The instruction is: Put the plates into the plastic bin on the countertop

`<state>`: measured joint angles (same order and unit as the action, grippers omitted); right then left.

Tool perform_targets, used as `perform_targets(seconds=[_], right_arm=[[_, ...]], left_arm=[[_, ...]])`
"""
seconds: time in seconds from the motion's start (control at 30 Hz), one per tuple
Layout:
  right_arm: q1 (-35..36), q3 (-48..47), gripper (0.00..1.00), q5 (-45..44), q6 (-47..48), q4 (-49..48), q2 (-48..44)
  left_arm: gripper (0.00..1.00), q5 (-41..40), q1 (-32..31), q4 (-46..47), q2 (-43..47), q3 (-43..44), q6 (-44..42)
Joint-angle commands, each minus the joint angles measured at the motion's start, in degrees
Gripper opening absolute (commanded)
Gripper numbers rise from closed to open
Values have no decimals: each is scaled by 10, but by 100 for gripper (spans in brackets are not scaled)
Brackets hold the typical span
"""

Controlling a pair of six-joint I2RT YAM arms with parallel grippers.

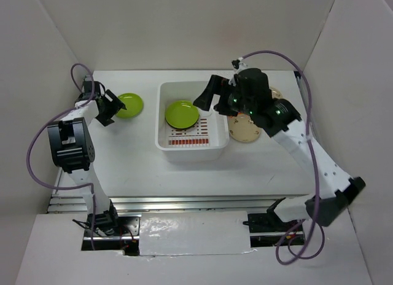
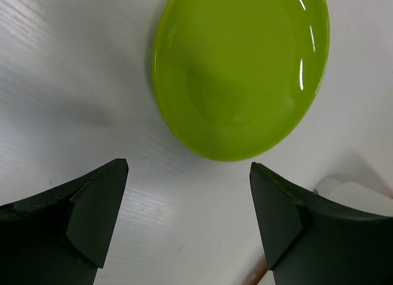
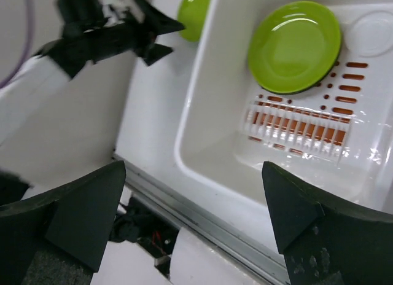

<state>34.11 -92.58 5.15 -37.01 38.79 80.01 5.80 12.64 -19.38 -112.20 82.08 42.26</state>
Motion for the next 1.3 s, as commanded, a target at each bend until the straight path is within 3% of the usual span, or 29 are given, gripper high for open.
perform_targets(seconds=[0.0,0.17,0.4,0.43,0.47,0.5,0.53,0.57,0.73,0.87,1.03,1.13,1.27], right_arm=[[13,61,100,41,-8,-53,-45],[17,70,100,41,-14,-34,-97],[21,46,100,61,-23,-21,-118],[23,39,100,65,-25,-18,-118],[23,37,100,66,-26,-18,-119],[23,35,100,68,-24,-18,-121],[23,31,100,68,-23,-18,-118],[24,29,100,67,-20,-18,-115],[27,18,100,83,2,-16,-81],[37,10,100,73,5,-27,-56],[46,-66,100,74,23,-35,10],[47,-152,100,86,47,-24,78],[45,-309,100,90,78,8,168]], left_arm=[[93,-12,6,52,-36,10,26],[86,-52,-3,17,-89,54,48],[63,-78,-16,-26,-141,98,57],[56,-80,-18,-23,-139,90,59],[38,-79,-19,-20,-137,78,63],[31,-78,-18,-13,-137,74,65],[8,-78,-19,-15,-136,71,67],[0,-80,-19,-19,-130,70,74],[0,-120,-17,-86,-49,79,90],[0,-84,0,-52,140,14,76],[0,95,8,-66,256,24,35],[0,216,-2,-66,313,5,28],[0,302,-20,-88,342,0,28]])
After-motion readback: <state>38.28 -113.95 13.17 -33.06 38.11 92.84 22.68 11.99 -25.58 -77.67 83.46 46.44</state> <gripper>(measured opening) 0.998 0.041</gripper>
